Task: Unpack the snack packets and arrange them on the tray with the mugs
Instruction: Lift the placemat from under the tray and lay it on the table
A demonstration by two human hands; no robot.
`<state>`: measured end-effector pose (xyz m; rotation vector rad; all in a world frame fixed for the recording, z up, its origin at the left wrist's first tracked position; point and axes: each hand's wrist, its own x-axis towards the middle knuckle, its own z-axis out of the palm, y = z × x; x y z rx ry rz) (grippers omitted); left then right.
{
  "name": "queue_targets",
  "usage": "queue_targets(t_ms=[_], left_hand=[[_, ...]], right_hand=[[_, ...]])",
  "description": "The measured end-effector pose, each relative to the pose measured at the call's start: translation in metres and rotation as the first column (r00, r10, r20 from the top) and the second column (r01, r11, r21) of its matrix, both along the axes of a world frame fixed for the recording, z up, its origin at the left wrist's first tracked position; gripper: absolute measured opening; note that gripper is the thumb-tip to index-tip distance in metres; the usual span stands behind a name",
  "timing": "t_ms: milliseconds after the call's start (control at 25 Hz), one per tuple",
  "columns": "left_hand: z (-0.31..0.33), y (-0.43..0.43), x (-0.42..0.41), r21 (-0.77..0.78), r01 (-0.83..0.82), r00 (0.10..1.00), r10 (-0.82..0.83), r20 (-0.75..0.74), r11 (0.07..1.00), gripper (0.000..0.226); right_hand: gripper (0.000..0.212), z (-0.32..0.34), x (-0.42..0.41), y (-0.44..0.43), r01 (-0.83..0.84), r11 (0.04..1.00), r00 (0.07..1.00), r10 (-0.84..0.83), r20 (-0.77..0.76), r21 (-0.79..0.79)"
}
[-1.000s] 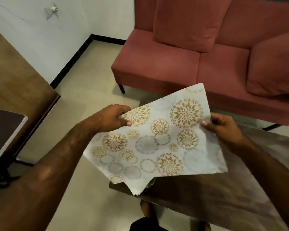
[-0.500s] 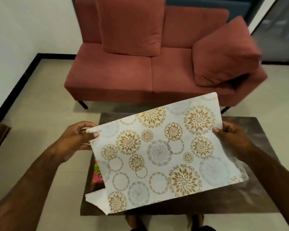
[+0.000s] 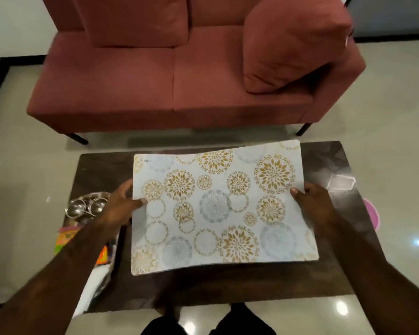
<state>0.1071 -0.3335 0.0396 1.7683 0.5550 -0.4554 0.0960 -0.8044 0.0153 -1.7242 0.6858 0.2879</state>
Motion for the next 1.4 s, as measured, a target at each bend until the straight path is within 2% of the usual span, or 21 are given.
queue_targets(t_ms=[160,360,600,720,800,840,880,920,960,1000,1040,1120,1160,1280,1400], left_hand=[[-0.053,-0.076,0.026,0.076,-0.021,1.0,0.022,-0.011,0.997,0.049],[-0.143,-0.126,0.057,0.13,0.033,0.999,-0.027,-0.042,0.991,0.049],[-0.204,-0.137,0.089,0.272,0.008,0.998,0.009,-0.06,0.962,0.053],[-0.217,-0.136,0.101,0.337,0.078,0.996,-0.056,-0.075,0.938,0.054],[-0.23,-0.137,0.111,0.392,0.16,0.986,-0.129,-0.106,0.906,0.061],[-0.231,-0.137,0.112,0.44,0.234,0.97,-0.182,-0.159,0.867,0.069],[-0.232,-0.136,0.11,0.542,0.314,0.949,-0.234,-0.214,0.779,0.08],[-0.23,-0.134,0.107,0.679,0.385,0.922,-0.282,-0.264,0.624,0.092],[-0.227,-0.134,0.101,0.783,0.413,0.899,-0.345,-0.27,0.464,0.1],[-0.226,-0.138,0.094,0.842,0.414,0.862,-0.446,-0.241,0.345,0.106],[-0.225,-0.144,0.085,0.86,0.434,0.795,-0.564,-0.225,0.268,0.111],[-0.228,-0.162,0.07,0.816,0.539,0.662,-0.704,-0.257,0.209,0.117],[-0.231,-0.17,0.065,0.776,0.595,0.631,-0.719,-0.29,0.209,0.119],[-0.247,-0.178,0.056,0.685,0.689,0.615,-0.688,-0.384,0.234,0.122],[-0.255,-0.174,0.057,0.662,0.708,0.612,-0.681,-0.402,0.245,0.123]], right_hand=[[0.017,-0.057,0.016,-0.049,0.006,0.998,0.995,-0.011,-0.095,-0.058],[0.03,-0.138,0.045,-0.094,-0.004,0.996,0.98,-0.014,-0.201,-0.09],[0.029,-0.201,0.091,-0.105,0.044,0.994,0.982,-0.06,-0.182,-0.095],[0.02,-0.218,0.104,-0.103,0.066,0.989,0.982,-0.087,-0.167,-0.131],[0.028,-0.228,0.11,-0.101,0.079,0.981,0.983,-0.106,-0.147,-0.175],[0.037,-0.225,0.109,-0.098,0.078,0.975,0.985,-0.107,-0.133,-0.207],[0.049,-0.221,0.104,-0.096,0.074,0.962,0.989,-0.104,-0.101,-0.264],[0.062,-0.217,0.099,-0.095,0.033,0.927,0.997,-0.058,-0.056,-0.375],[0.072,-0.212,0.09,-0.092,-0.041,0.864,0.999,0.042,-0.01,-0.503],[0.08,-0.21,0.078,-0.086,-0.134,0.776,0.981,0.192,0.027,-0.617],[0.085,-0.207,0.067,-0.074,-0.227,0.687,0.938,0.345,0.035,-0.69],[0.095,-0.206,0.053,-0.049,-0.414,0.553,0.845,0.529,-0.079,-0.723],[0.098,-0.211,0.051,-0.037,-0.49,0.506,0.809,0.568,-0.153,-0.71],[0.104,-0.23,0.051,-0.02,-0.635,0.427,0.73,0.605,-0.318,-0.644],[0.107,-0.246,0.05,-0.024,-0.675,0.388,0.699,0.609,-0.375,-0.627]])
